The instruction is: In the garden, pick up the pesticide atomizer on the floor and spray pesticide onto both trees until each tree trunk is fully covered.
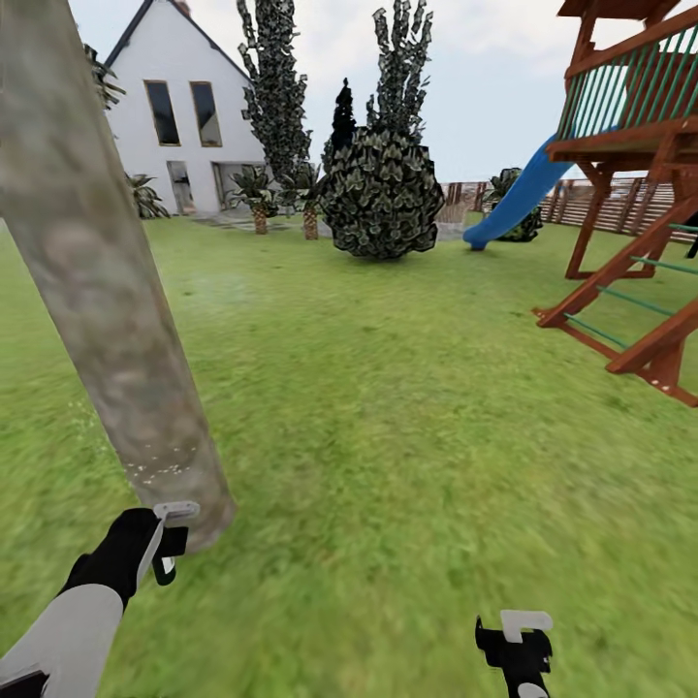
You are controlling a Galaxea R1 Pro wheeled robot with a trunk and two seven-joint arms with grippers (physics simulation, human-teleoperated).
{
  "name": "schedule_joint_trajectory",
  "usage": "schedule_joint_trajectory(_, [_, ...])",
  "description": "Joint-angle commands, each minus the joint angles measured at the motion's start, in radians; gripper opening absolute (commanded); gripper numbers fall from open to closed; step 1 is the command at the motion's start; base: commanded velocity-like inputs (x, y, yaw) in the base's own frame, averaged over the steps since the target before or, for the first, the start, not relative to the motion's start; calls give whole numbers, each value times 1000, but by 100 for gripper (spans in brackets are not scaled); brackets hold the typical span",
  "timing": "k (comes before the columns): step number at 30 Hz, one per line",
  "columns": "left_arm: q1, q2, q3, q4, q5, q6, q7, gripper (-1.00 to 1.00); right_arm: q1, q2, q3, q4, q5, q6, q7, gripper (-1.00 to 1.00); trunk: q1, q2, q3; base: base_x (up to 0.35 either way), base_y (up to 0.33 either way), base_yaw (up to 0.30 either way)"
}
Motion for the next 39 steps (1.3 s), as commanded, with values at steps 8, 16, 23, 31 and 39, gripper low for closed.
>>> schedule_joint_trajectory(8, [0,-2,4,-1,-8,3,-7,-100,0,0,9,0,-9,-2,-2,100,0,0,-1,172,-254,272])
schedule_joint_trajectory(16, [-1,12,4,-3,-10,6,-7,-100,0,0,9,0,-9,-3,-2,100,0,0,-1,112,-215,275])
schedule_joint_trajectory(23, [-64,-85,-11,-76,5,40,-37,-100,0,-1,8,0,-9,-2,-2,100,0,0,-1,1,-5,60])
schedule_joint_trajectory(31, [-127,95,-4,-79,10,85,-44,-100,0,-3,8,0,-9,-3,-2,100,0,0,-1,0,0,0])
schedule_joint_trajectory(39, [-143,101,-9,-78,14,99,-44,-100,0,-3,8,0,-9,-3,-2,100,0,0,-1,0,0,203])
